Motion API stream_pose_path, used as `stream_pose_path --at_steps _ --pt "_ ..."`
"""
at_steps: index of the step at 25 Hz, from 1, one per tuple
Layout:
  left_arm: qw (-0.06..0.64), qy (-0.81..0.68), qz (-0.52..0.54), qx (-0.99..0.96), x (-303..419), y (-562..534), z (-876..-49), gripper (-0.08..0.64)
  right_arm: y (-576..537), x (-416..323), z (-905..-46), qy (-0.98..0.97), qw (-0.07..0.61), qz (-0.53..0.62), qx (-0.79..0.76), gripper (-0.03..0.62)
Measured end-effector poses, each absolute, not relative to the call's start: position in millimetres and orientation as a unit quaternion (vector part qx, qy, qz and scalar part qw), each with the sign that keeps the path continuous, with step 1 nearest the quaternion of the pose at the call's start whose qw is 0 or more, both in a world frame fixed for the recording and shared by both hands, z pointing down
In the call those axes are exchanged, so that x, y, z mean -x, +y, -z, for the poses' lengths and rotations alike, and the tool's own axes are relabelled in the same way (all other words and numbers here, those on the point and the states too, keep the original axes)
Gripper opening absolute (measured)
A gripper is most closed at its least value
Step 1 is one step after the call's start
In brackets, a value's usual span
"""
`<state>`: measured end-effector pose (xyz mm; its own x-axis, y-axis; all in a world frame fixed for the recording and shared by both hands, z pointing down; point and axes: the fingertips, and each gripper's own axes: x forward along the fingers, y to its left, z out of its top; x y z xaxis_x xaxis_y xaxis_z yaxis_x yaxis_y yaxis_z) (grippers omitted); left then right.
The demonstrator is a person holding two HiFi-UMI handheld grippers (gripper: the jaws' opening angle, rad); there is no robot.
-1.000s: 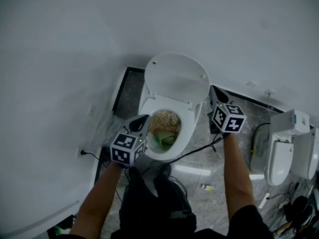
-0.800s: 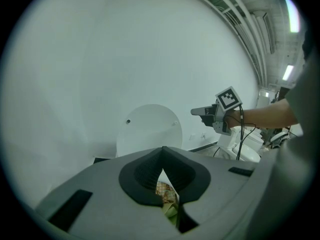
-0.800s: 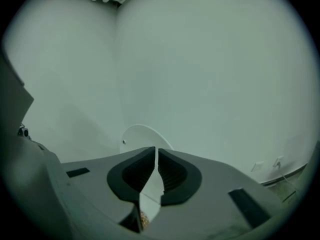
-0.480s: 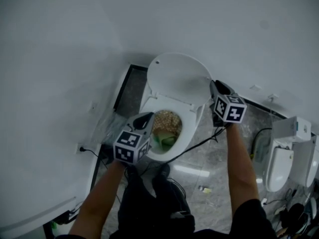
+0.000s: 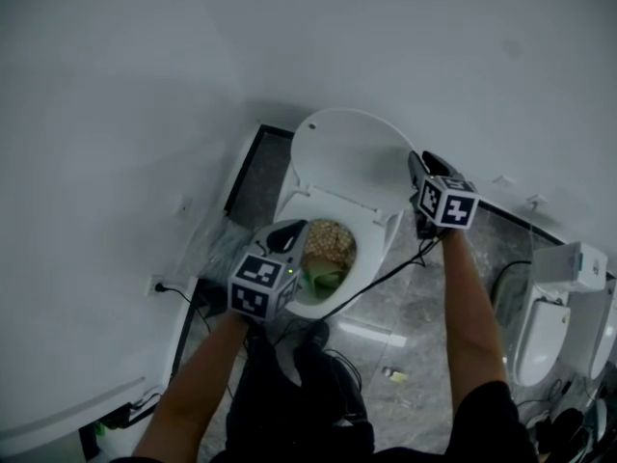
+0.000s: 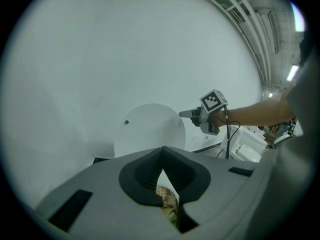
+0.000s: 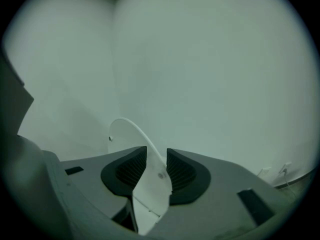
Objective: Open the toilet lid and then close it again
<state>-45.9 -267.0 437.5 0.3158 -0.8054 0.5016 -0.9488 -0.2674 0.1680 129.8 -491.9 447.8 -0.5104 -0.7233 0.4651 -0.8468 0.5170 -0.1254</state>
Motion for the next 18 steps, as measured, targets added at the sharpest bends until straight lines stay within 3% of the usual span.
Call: stream_pose_path --at_steps 13,18 --pt "0.226 -0.569 -0.178 -0.771 56 -264 -445 0.008 -502 -114 -453 -0.863 0.19 -0.16 -0.441 0.135" --pt "0.232 -0.569 -0.179 -0.768 56 -258 -449 0.008 -492 -116 -451 -0.865 0.203 -0.146 -0.435 0.098"
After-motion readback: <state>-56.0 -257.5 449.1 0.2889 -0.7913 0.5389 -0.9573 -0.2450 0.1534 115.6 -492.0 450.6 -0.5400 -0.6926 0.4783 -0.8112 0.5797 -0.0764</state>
